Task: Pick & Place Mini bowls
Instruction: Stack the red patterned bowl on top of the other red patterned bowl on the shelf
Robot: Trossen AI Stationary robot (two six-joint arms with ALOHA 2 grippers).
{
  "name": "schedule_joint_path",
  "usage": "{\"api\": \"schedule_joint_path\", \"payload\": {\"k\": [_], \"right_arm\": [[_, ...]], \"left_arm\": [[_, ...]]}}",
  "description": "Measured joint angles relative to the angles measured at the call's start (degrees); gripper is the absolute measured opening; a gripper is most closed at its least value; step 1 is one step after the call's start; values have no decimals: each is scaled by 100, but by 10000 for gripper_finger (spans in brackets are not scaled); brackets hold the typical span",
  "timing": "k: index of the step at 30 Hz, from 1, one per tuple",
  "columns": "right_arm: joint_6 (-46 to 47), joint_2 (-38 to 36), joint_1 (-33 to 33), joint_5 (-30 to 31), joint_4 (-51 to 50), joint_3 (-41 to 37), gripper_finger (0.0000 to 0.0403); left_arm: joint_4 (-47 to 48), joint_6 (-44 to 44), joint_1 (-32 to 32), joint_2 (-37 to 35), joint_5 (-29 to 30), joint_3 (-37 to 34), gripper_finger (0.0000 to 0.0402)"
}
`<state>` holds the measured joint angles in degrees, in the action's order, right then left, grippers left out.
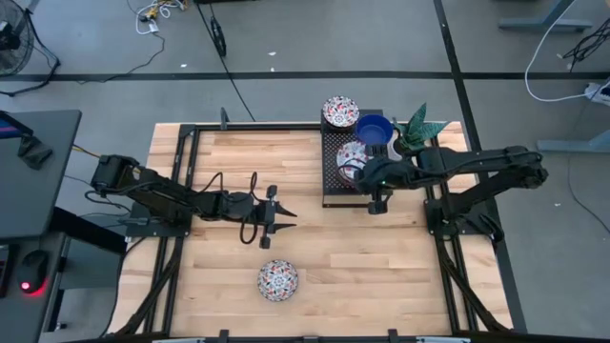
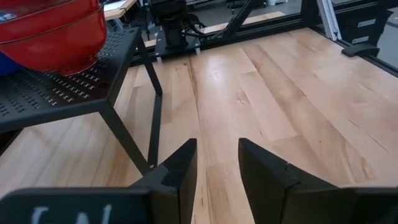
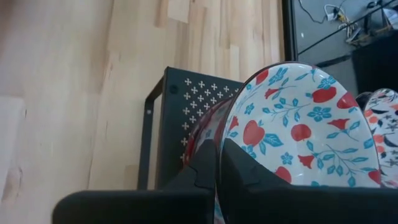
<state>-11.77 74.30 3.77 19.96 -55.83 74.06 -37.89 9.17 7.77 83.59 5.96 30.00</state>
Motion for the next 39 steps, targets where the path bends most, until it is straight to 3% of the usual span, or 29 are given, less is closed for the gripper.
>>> {"api": "schedule_joint_path", "payload": {"k": [11,25,39], "right_arm": [[35,-22,-201,0,332,-517,9],[85,-24,-383,-345,409,-533,10],[229,-26,-387,-312,413,-533,55]], "left_arm": [[0,-4,7,0,-4,0,122],[-2,-7,9,0,-4,0,122],[-2,-7,9,0,-4,0,122]]}}
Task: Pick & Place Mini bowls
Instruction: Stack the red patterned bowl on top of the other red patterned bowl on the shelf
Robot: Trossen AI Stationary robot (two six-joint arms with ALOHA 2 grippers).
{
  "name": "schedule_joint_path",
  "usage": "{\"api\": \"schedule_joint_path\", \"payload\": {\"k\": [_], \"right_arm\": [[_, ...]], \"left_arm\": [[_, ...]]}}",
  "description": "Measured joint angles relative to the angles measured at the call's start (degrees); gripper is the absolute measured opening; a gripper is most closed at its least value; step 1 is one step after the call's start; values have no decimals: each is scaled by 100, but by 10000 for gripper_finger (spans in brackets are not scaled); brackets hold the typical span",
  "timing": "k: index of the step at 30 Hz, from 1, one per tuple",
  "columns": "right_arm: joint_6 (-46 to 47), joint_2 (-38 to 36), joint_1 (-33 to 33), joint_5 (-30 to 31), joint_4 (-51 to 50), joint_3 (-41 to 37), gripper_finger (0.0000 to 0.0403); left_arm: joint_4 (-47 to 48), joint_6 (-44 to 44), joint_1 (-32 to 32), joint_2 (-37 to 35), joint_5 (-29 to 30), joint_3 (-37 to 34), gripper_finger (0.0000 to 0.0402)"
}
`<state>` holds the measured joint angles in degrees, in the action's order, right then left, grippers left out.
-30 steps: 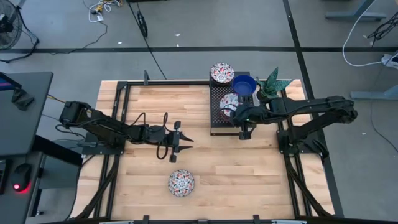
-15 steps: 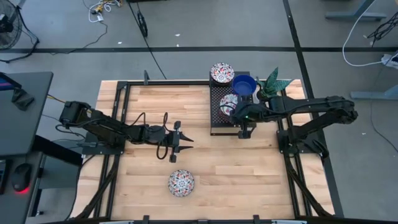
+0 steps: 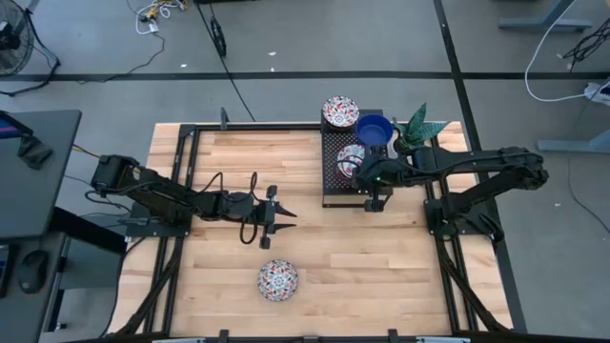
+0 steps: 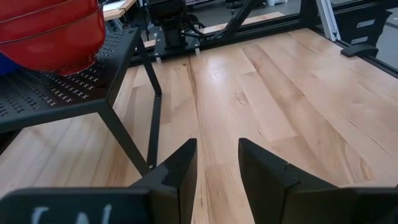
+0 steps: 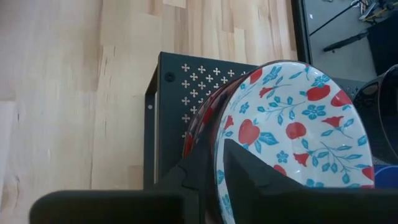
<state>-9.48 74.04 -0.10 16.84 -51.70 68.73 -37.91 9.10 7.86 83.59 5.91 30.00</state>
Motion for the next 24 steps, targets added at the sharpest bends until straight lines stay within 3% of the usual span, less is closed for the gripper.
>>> {"api": "schedule_joint_path", "payload": {"k": [14,24], "right_arm": [[153,-37,-26,-147,-206,153,85],[195,-33,-26,-428,-557,410,139]], "left_arm": [[-1,0,0,2,1,0,122],[0,1,0,2,2,0,122]]}}
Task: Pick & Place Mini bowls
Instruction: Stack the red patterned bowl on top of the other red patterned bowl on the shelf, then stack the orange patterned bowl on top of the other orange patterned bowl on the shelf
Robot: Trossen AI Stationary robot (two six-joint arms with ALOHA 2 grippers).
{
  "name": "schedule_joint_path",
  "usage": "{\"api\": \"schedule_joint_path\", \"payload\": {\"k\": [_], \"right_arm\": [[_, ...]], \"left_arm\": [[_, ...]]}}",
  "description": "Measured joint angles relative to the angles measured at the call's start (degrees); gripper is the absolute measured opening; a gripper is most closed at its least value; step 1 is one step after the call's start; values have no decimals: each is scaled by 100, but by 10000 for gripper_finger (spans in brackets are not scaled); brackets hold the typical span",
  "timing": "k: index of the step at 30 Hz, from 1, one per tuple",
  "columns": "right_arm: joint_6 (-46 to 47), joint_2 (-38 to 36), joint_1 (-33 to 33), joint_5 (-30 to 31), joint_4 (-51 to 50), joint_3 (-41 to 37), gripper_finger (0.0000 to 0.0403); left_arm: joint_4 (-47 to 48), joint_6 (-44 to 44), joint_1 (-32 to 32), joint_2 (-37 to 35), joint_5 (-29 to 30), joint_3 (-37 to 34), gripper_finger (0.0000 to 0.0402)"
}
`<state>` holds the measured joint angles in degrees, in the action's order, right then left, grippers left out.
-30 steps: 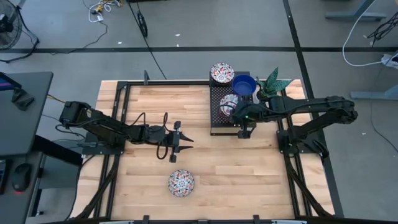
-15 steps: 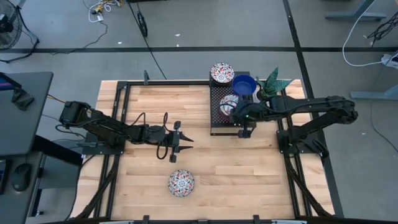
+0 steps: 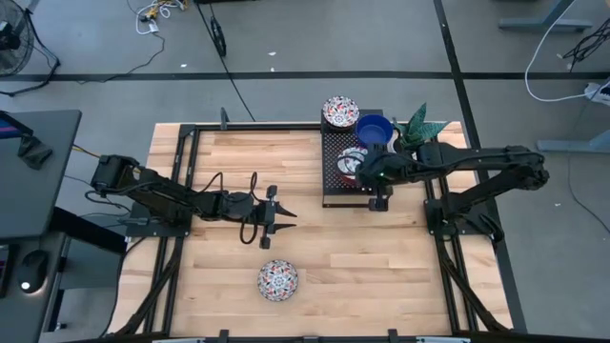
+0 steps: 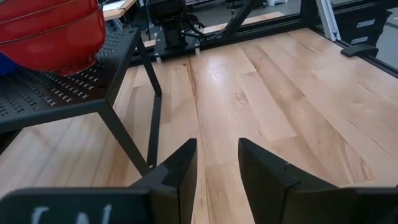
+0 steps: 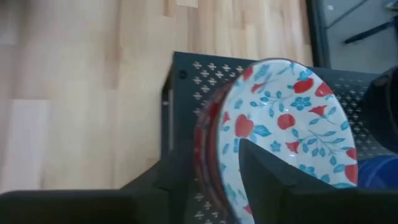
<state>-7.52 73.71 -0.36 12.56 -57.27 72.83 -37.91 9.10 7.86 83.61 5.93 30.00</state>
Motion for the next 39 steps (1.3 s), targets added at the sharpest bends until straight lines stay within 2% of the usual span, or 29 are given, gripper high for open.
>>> {"api": "schedule_joint_path", "payload": {"k": [6,11,13,18,23,27,35,39], "right_arm": [[187,0,62,-574,-548,511,150],[439,-60,229,-869,-673,614,139],[529,-80,305,-606,-696,498,131],[697,-190,382,600,-144,-38,109],[670,-318,387,629,499,-444,80],[667,-341,384,629,596,-588,63],[552,-430,451,595,622,-614,59],[569,-685,691,589,862,-550,59]], "left_arm": [[0,0,0,0,-1,0,122],[2,0,0,0,0,0,122],[2,0,0,0,-2,0,122],[7,1,50,0,-2,0,122],[2,9,105,0,-2,0,122],[-4,11,101,0,0,0,122],[-6,11,107,0,2,0,122],[10,158,336,-177,20,1,122]]}}
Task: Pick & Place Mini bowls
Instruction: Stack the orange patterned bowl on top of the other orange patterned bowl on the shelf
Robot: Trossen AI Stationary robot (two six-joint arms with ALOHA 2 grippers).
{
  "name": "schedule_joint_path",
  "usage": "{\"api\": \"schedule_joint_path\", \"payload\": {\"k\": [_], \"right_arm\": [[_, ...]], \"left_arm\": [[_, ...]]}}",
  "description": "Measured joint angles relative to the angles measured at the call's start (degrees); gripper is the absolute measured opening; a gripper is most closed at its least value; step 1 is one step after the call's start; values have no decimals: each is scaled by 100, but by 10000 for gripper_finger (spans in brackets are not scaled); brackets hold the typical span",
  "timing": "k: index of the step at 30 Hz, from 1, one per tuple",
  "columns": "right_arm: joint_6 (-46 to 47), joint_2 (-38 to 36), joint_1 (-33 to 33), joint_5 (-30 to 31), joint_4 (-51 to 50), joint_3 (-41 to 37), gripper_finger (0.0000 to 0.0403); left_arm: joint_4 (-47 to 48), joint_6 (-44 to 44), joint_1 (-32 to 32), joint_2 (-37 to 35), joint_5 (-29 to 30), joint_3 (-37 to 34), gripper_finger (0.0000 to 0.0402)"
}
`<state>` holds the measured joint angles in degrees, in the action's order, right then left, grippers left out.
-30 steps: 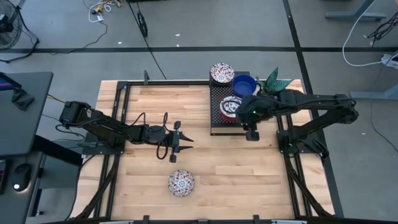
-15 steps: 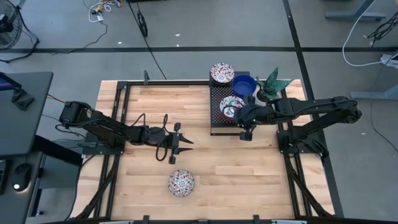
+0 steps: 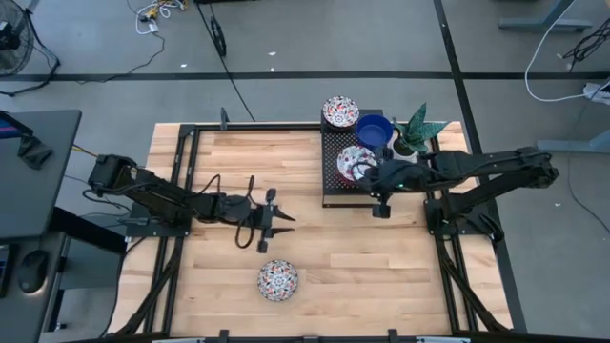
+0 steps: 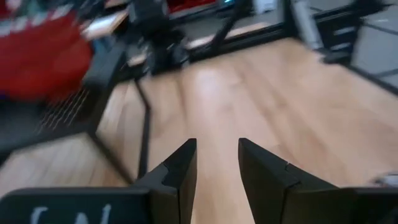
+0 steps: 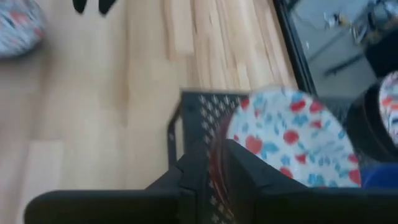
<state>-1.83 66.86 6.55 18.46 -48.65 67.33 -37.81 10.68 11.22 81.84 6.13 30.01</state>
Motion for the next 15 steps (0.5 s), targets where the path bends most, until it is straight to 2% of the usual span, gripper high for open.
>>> {"api": "schedule_joint_path", "payload": {"k": [3,7,11,15], "right_arm": [[203,-133,359,-2,294,0,59],[435,-139,1041,-9,1145,-361,59],[306,-135,1605,-29,2939,-1401,59],[58,-130,1864,-24,4963,-2631,59]], "left_arm": [[50,444,397,-253,111,1,122],[462,1092,1264,-557,990,25,122],[2278,833,2202,-623,1862,603,122],[4447,-562,2808,-446,1864,1520,122]]}}
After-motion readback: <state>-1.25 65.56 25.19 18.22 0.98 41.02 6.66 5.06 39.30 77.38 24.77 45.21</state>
